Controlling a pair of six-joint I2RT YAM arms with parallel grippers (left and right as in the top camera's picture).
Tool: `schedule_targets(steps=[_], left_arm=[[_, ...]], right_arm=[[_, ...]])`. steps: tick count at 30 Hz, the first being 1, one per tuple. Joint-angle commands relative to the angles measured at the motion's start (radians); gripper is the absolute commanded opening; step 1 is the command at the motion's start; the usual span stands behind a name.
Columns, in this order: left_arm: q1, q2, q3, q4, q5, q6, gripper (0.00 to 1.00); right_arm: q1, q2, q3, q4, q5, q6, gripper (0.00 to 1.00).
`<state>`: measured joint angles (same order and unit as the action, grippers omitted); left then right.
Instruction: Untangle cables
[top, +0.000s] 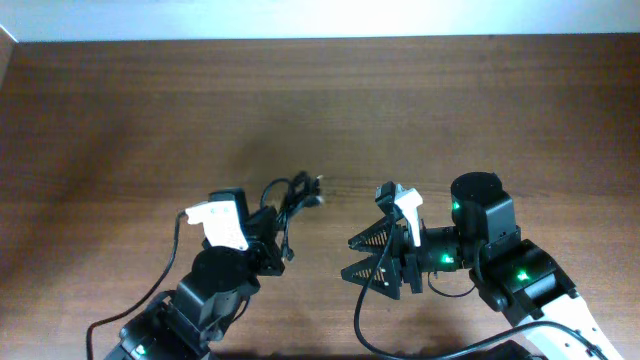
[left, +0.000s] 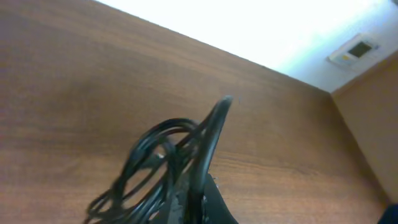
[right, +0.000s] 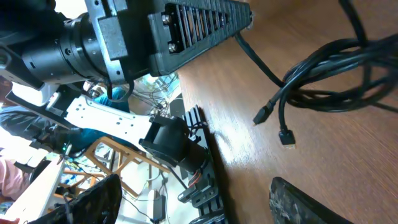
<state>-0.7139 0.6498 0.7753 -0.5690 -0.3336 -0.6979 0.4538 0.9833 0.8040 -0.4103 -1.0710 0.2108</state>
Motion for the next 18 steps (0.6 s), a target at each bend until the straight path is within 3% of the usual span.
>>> schedule_targets(steps=[1,14,18], left_arm=[[0.002,-0.008,0.005,0.010,-0.018,-0.201,0.00],[0.002,-0.008,0.005,0.030,0.165,-0.758,0.00],[0.001,-0.008,0.005,0.087,0.276,-0.782,0.00]], right_arm=[[-0.003,0.000,0.006,0.010,-0.017,0.006,0.74],[0.001,0.000,0.006,0.011,-0.018,-0.013,0.75],[0.033,0.001,0.006,0.033,0.045,-0.050,0.77]])
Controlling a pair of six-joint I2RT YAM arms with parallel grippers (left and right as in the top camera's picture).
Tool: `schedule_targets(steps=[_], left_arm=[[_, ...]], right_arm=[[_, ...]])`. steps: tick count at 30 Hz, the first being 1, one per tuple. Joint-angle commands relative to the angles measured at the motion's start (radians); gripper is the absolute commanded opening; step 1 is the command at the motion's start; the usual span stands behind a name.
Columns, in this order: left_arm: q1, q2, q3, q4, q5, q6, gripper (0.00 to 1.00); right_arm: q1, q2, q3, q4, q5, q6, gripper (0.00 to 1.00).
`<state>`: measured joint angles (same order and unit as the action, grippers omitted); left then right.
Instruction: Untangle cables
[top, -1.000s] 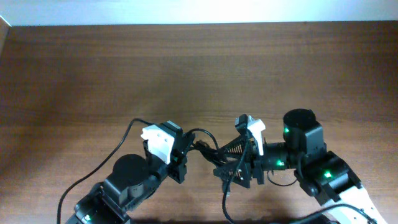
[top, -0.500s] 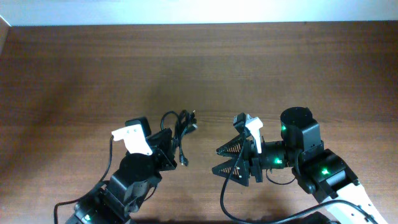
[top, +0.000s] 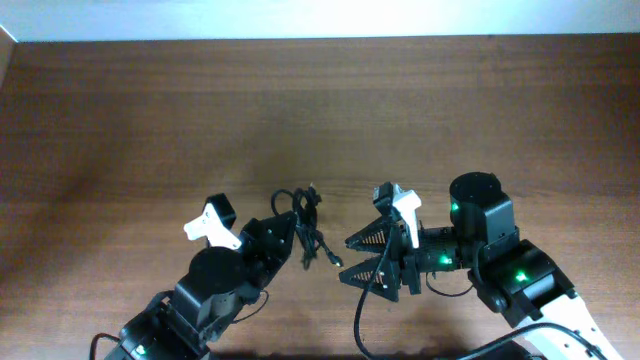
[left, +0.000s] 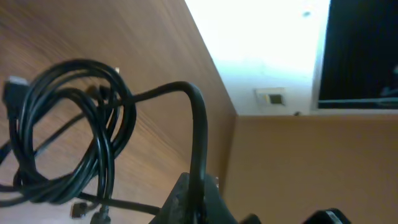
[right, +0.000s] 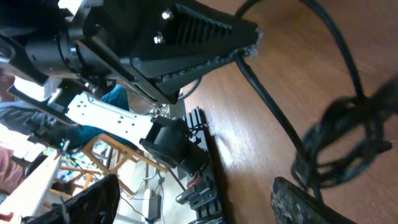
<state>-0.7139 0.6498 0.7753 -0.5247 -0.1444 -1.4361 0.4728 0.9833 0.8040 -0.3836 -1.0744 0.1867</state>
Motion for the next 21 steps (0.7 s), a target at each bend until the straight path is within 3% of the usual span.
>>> schedule_targets(steps=[1,9,13,15,16,18,20,21], left_arm=[[0.002,-0.008,0.005,0.053,0.111,-0.044,0.00],[0.001,-0.008,0.005,0.151,0.236,-0.045,0.00],[0.001,-0.008,0.005,0.160,0.247,-0.047,0.00],[0.001,-0.008,0.005,0.162,0.253,-0.064,0.00],[0.001,-0.008,0.005,0.162,0.252,-0.064,0.00],[0.001,-0.008,0.005,0.175,0.253,-0.100,0.00],[0.002,-0.008,0.005,0.200,0.252,-0.123,0.00],[0.002,-0.008,0.005,0.202,0.252,-0.123,0.00]], right_arm=[[0.014,0.004,0.006,0.006,0.071,-0.026,0.77],[0.014,0.111,0.006,0.026,0.083,-0.026,0.79],[0.034,0.126,0.006,0.042,0.085,-0.027,0.72],[0.034,0.126,0.006,0.040,0.084,-0.027,0.40],[0.034,0.126,0.006,0.035,0.084,-0.027,0.30],[0.034,0.126,0.006,0.013,0.085,-0.027,0.24],[0.034,0.126,0.006,0.006,0.085,-0.027,0.05],[0.034,0.126,0.006,0.006,0.085,-0.026,0.04]])
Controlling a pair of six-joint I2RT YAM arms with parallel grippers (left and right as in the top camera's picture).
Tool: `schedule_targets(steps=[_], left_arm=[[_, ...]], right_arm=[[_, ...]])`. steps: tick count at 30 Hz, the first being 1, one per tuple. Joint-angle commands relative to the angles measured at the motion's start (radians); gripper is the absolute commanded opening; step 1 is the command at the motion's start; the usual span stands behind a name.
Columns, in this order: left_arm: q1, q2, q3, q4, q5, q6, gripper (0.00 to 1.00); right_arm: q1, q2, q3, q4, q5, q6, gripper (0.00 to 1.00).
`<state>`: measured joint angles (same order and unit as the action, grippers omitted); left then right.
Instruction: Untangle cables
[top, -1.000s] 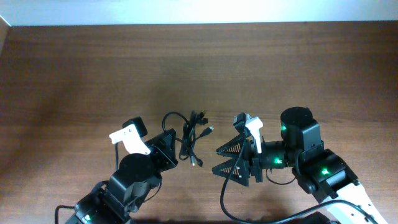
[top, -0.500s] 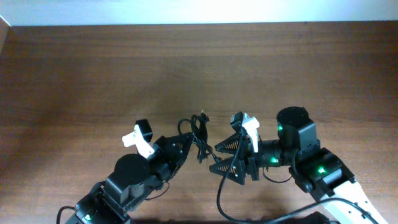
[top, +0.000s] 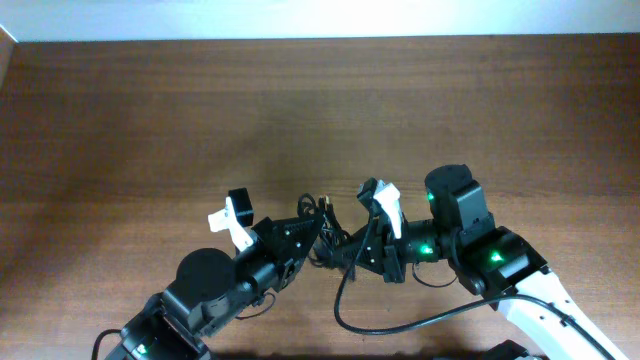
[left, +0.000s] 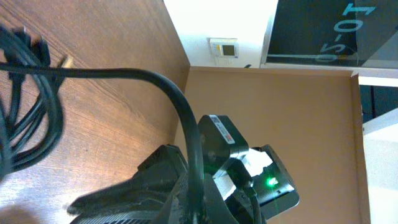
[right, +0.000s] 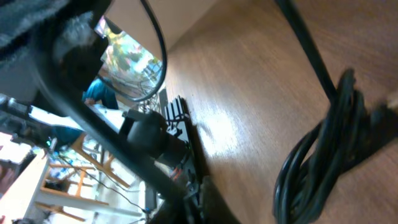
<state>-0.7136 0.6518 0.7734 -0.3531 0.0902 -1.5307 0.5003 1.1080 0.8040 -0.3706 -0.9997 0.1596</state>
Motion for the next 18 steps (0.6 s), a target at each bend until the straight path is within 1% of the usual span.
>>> schedule_targets(steps=[1,3,7,8,9,10,11,12,13,18], left_arm=[[0.001,-0.010,0.007,0.026,0.016,-0.028,0.00],[0.001,-0.010,0.007,-0.017,-0.017,-0.027,0.00],[0.001,-0.009,0.007,-0.163,-0.151,-0.027,0.00],[0.001,-0.009,0.007,-0.204,-0.194,-0.027,0.00],[0.001,-0.009,0.007,-0.243,-0.246,-0.027,0.00],[0.001,-0.006,0.007,-0.271,-0.284,-0.028,0.00],[0.001,-0.003,0.007,-0.292,-0.319,-0.028,0.00],[0.001,0.001,0.007,-0.311,-0.350,-0.028,0.00],[0.001,0.006,0.007,-0.328,-0.374,-0.028,0.00],[0.001,0.022,0.007,-0.417,-0.510,-0.028,0.00]], right_arm=[[0.006,0.001,0.006,-0.007,0.009,0.002,0.04],[0.006,0.001,0.006,-0.007,0.006,0.010,0.04],[0.002,0.001,0.006,-0.007,0.006,0.039,0.04],[0.002,0.001,0.006,-0.007,0.006,0.039,0.08],[0.002,0.001,0.006,-0.007,0.006,0.039,0.25],[0.002,0.001,0.006,-0.006,0.006,0.039,0.56],[0.002,0.001,0.006,-0.006,0.006,0.039,0.68],[0.002,0.001,0.006,-0.007,0.006,0.039,0.72],[0.002,0.001,0.006,-0.006,0.006,0.039,0.74],[0.002,0.001,0.006,-0.006,0.010,0.039,0.75]])
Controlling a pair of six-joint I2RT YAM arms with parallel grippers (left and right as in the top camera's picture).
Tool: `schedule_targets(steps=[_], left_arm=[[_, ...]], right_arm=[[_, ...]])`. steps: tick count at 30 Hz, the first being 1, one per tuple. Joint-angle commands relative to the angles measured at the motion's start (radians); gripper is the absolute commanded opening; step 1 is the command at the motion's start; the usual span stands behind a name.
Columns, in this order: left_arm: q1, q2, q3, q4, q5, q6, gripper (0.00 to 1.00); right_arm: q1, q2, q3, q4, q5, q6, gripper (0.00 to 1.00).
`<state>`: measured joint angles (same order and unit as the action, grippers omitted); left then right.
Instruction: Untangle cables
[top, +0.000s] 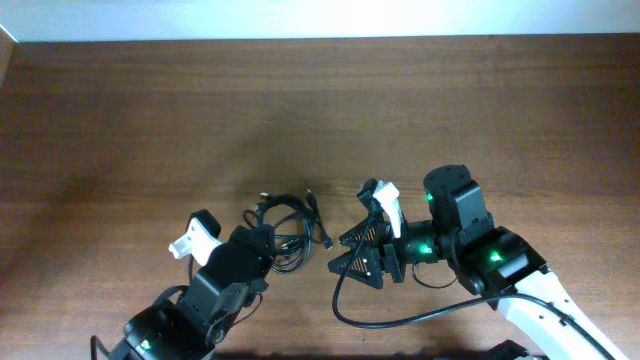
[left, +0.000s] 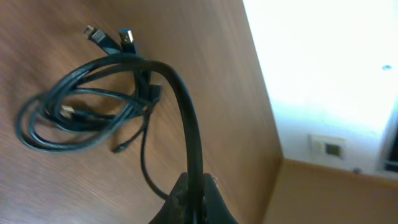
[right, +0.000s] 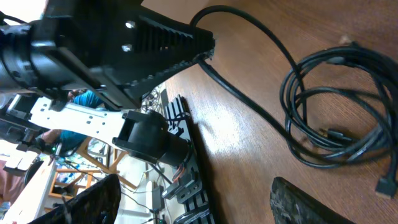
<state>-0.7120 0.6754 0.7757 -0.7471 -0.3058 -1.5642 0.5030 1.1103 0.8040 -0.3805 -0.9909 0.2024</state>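
Observation:
A tangle of thin black cables (top: 285, 228) lies on the brown wooden table, its plugs (left: 126, 38) pointing to the far side. My left gripper (top: 260, 243) is shut on one thick strand (left: 186, 118), which arches from its jaws into the loops (left: 81, 115). My right gripper (top: 352, 252) stands just right of the tangle, open, with nothing between its fingers (right: 93, 199). In the right wrist view the loops (right: 336, 112) lie on the table and the left gripper (right: 124, 43) holds the strand end (right: 208, 59).
The table's far edge (top: 320, 40) meets a pale wall. A black wire of the right arm (top: 400, 322) loops over the near table. Off the near table edge stand frames and equipment (right: 161, 143).
The two grippers were together at the tangle, the right one shut round a strand. Now the right is open and empty, and the left has drawn back left with its strand.
At first my left gripper held the tangle by a strand while the right stood open to its right. Then the left had turned, the tangle hanging between both. Then both met at the tangle. Now they are apart and the loops lie spread on the table.

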Motion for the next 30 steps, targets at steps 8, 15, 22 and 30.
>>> schedule_targets(steps=[8,15,22,30], left_arm=[[0.000,0.000,0.005,-0.136,-0.270,0.005,0.00],[0.000,0.011,0.005,-0.152,-0.262,-0.063,0.00],[0.000,0.062,0.005,-0.163,-0.267,-0.063,0.99],[0.000,0.167,0.005,-0.149,-0.267,-0.063,0.99]], right_arm=[[-0.001,-0.002,0.006,0.003,0.001,-0.004,0.75],[-0.001,-0.002,0.006,0.003,0.002,-0.004,0.81],[-0.001,-0.001,0.006,-0.005,0.013,-0.004,0.83],[-0.001,-0.001,0.006,-0.051,0.091,-0.003,0.89]])
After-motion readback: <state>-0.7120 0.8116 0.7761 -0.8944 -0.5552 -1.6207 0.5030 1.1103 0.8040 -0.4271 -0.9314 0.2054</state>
